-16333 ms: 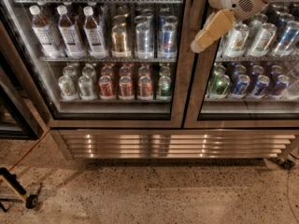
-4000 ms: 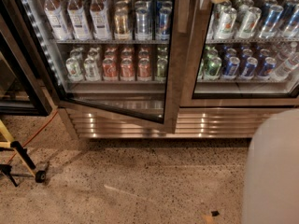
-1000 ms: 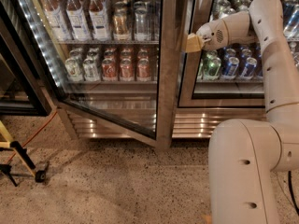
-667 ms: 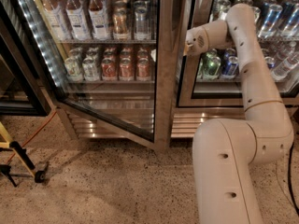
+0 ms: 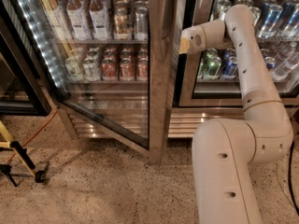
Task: Open left fridge door
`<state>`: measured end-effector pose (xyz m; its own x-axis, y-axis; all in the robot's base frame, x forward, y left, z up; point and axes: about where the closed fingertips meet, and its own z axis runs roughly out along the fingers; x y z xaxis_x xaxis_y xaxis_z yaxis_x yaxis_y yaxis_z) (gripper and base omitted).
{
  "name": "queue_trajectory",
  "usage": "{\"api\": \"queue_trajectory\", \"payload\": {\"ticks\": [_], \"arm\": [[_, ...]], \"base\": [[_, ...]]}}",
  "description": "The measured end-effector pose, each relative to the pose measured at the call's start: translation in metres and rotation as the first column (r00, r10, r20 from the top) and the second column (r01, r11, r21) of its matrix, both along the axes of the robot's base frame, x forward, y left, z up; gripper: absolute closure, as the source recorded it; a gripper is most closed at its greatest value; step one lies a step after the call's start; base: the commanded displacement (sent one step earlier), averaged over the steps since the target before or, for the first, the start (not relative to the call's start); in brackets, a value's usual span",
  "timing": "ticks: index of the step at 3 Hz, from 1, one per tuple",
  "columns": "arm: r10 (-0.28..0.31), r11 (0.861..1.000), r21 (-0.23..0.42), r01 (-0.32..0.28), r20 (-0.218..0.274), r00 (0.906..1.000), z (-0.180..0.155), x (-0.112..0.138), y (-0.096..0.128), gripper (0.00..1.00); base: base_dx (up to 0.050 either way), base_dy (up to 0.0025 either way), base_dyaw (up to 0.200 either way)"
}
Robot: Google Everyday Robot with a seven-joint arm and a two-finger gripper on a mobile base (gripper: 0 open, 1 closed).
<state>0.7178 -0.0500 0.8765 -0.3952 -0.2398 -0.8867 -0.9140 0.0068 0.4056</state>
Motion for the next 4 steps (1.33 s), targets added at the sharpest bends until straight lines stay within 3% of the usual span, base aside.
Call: {"api": "queue_trajectory", "payload": {"ticks": [2, 3, 4], "arm": [[-0.016, 1.0, 0.008, 0.016, 0.002, 0.9999, 0.001, 0.006, 0.004, 0.42], [0.045, 0.999, 0.006, -0.045, 0.009, 0.9989, 0.001, -0.003, 0.02, 0.81], [0.112, 0.994, 0.008, -0.112, 0.021, 0.9935, 0.003, -0.01, 0.04, 1.0]], "base": [[0.0, 0.0, 0.0], [0.0, 0.0, 0.0], [0.0, 0.0, 0.0]]}}
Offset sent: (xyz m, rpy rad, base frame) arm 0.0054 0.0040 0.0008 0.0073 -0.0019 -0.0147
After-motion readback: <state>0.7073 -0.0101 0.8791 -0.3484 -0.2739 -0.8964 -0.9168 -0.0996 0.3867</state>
